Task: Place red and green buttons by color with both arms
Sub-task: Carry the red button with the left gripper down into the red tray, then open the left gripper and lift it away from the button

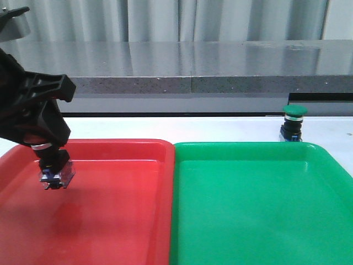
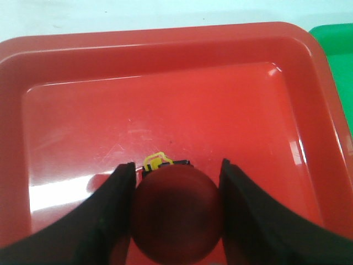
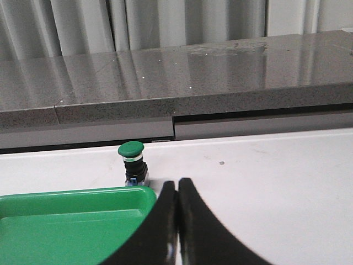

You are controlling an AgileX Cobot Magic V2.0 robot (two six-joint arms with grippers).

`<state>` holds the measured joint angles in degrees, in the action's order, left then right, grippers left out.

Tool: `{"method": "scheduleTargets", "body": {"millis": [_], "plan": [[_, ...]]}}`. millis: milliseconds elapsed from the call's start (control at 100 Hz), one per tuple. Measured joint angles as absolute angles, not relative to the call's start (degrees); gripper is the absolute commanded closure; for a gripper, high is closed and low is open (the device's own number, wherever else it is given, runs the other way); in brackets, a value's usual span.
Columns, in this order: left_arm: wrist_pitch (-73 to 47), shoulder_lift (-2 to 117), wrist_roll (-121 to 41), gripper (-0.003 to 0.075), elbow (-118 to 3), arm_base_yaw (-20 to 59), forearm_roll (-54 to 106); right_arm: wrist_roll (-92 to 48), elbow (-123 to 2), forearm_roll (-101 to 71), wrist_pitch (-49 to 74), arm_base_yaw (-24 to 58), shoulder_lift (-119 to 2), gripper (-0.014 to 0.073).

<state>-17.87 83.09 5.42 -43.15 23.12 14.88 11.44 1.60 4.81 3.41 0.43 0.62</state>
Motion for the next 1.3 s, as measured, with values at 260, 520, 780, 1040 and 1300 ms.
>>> {"method": "scheduleTargets", "body": {"millis": [260,520,780,1040,1300], "plan": [[-15.6,83.4,5.6,0.0657,-40.3,25.4,15.1,11.4,1.6,4.8,3.4,0.4,0.6,0.0658],[-15.3,85.3,5.8,0.0653,-40.4,25.4,15.5,11.0,1.6,4.8,3.4,0.4,0.6,0.0658],[-15.2,85.4,5.9,0.0324,-40.4,25.4,16.2,11.1,1.6,4.8,3.4,0.4,0.6,0.0658],[-15.5,85.5,5.9,0.0174,-40.4,25.4,16.5,11.1,1.6,4.8,3.4,0.4,0.6,0.0658],[-15.6,84.6,6.0,0.0174,-40.4,25.4,16.5,11.1,1.6,4.8,3.4,0.4,0.6,0.0658]]}}
